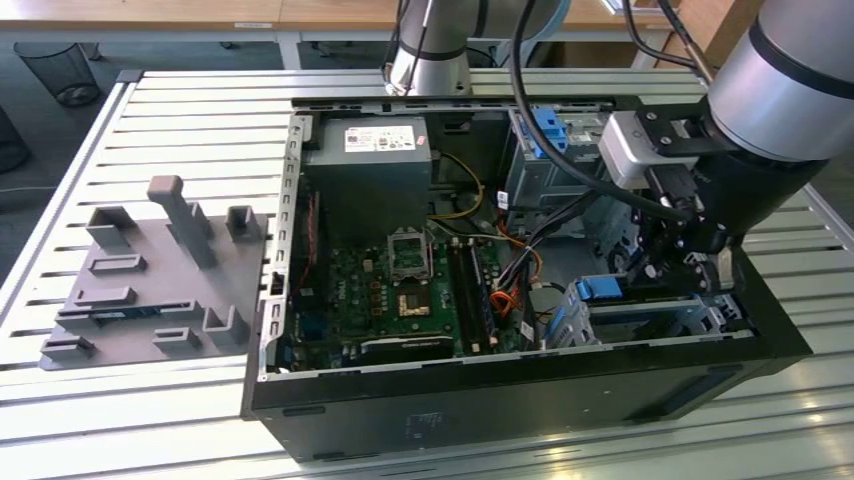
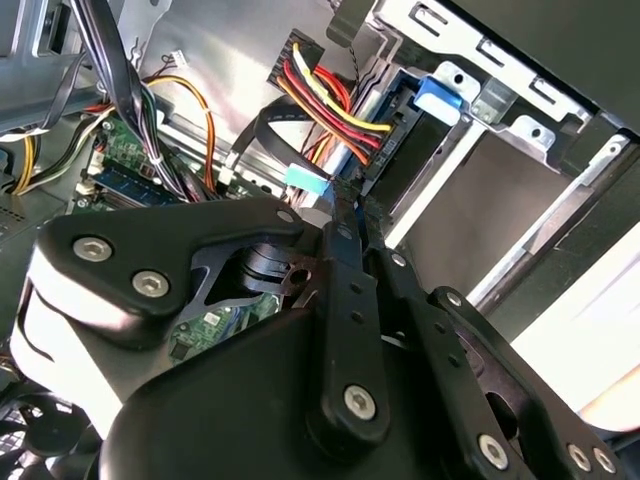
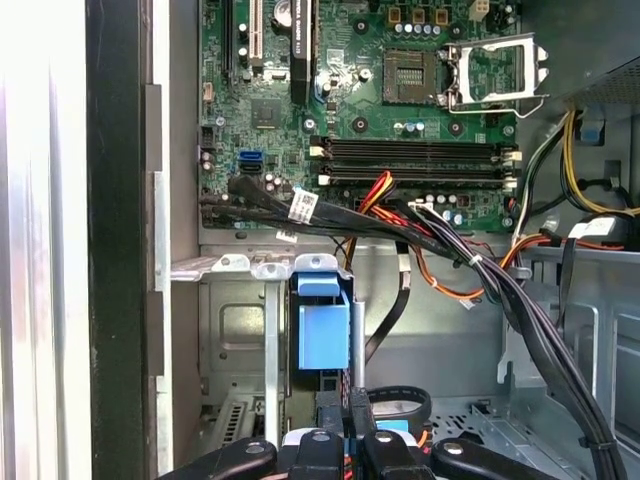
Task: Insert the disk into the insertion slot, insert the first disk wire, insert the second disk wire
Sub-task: 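Insert the second disk wire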
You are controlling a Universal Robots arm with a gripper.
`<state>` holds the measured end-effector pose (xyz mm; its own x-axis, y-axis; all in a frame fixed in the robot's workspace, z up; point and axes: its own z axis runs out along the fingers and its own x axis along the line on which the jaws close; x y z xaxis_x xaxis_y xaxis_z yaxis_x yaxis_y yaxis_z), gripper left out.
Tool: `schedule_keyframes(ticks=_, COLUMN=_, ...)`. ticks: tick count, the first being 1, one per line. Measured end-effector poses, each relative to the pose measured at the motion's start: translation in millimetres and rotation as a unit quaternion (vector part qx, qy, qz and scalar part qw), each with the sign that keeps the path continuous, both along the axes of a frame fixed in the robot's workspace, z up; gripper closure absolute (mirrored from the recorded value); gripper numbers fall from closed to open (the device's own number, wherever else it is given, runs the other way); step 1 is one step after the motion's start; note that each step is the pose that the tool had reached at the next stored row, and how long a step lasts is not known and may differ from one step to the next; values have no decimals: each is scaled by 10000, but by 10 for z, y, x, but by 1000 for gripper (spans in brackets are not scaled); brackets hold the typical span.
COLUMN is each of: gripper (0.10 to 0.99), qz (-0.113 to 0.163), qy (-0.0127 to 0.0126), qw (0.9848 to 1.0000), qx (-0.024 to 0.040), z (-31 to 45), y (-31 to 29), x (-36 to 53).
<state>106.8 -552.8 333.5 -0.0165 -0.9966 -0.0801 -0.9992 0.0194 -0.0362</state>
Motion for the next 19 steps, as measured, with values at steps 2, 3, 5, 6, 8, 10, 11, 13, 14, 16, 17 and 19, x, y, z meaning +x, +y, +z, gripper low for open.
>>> schedule_keyframes(ticks=2, gripper=937, qz=-1, qy=0, qw=10000, qx=0, z=-2, y=0, x=6)
schedule_keyframes(ticks=3, gripper=937, qz=-1, qy=0, qw=10000, qx=0, z=-3, y=0, x=9)
schedule_keyframes(ticks=5, gripper=937, qz=-1, qy=0, qw=10000, qx=-1, z=-4, y=0, x=12)
schedule_keyframes(ticks=6, gripper=937, qz=-1, qy=0, qw=10000, qx=-1, z=-4, y=0, x=14)
schedule_keyframes(ticks=8, gripper=937, qz=-1, qy=0, qw=10000, qx=0, z=-6, y=0, x=19)
schedule_keyframes(ticks=10, gripper=937, qz=-1, qy=0, qw=10000, qx=0, z=-7, y=-3, x=19)
schedule_keyframes(ticks=11, gripper=937, qz=-1, qy=0, qw=10000, qx=-1, z=-6, y=-5, x=19)
schedule_keyframes(ticks=13, gripper=937, qz=0, qy=0, qw=10000, qx=-1, z=-6, y=-9, x=22)
schedule_keyframes(ticks=14, gripper=937, qz=-1, qy=0, qw=10000, qx=0, z=-7, y=-10, x=25)
schedule_keyframes(ticks=16, gripper=937, qz=-1, qy=0, qw=10000, qx=-1, z=-8, y=-11, x=26)
schedule_keyframes(ticks=17, gripper=937, qz=-1, qy=0, qw=10000, qx=-1, z=-10, y=-12, x=27)
schedule_keyframes(ticks=19, gripper=937, qz=-1, qy=0, qw=10000, qx=-2, z=-13, y=-13, x=27)
